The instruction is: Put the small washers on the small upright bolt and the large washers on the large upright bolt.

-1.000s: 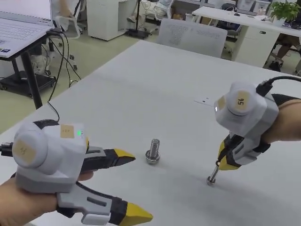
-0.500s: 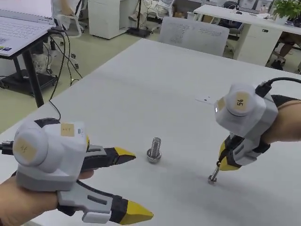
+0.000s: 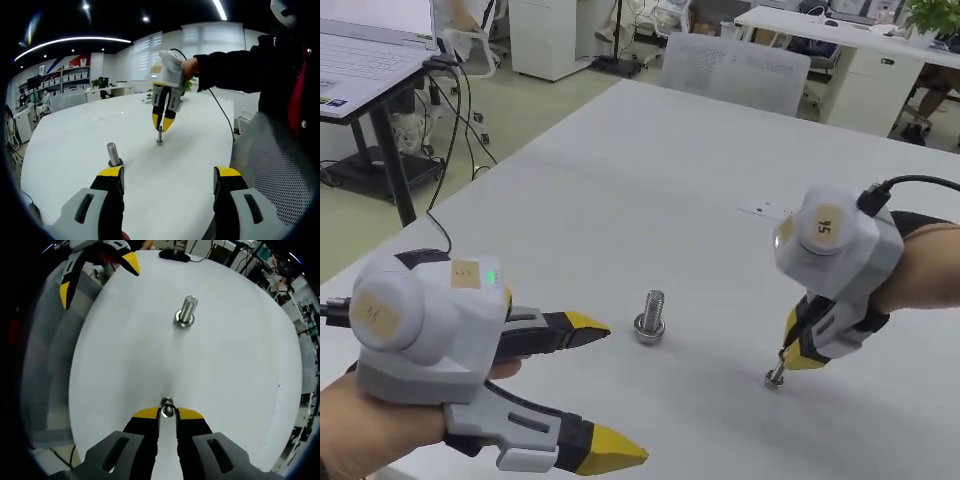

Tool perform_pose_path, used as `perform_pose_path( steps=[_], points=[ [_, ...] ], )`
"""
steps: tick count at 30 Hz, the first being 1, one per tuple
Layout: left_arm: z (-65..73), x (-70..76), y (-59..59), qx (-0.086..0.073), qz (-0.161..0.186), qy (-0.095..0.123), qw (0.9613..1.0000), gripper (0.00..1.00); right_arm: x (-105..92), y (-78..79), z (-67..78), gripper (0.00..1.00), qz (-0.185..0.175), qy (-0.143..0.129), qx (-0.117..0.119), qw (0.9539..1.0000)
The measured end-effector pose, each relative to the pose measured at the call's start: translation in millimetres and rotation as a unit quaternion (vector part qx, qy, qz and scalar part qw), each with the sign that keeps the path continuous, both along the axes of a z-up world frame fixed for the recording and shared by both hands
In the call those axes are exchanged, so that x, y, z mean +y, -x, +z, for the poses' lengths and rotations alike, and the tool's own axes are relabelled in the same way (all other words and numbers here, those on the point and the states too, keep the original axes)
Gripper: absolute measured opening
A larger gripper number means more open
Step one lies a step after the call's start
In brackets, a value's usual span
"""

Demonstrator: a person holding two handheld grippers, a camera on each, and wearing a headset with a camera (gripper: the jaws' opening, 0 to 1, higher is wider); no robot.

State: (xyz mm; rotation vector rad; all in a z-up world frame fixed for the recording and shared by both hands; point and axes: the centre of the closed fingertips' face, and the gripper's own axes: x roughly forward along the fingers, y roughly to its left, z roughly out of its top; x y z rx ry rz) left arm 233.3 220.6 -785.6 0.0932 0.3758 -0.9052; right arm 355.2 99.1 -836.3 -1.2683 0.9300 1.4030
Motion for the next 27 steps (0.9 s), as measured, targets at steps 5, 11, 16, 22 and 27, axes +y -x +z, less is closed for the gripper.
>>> perform_pose_path(
  steps=[5,11,16,22,27],
  points=[
    [-0.8,-0.2,0.1,0.001,-0.001,-0.001,1.0,0.72,-0.2,-0.8,-10.1,0.13,-0.006,-0.001,0.005,1.0],
    [-1.5,0.2,0.2,0.002,-0.001,-0.002,1.0,0.72,0.3,-2.2,-20.4,0.13,-0.011,-0.001,0.01,0.9999],
    [-2.2,0.8,0.3,0.003,-0.001,-0.003,1.0,0.72,0.5,-2.0,-28.3,0.13,-0.012,0.004,0.013,0.9998],
    [-2.5,1.4,0.1,0.005,-0.001,-0.003,1.0,0.72,0.1,-1.3,-32.5,0.13,-0.012,0.006,0.014,0.9998],
    [-2.5,0.5,0.0,0.006,-0.002,-0.003,1.0,0.72,0.5,-1.2,-32.3,0.13,-0.01,0.004,0.012,0.9999]
  ],
)
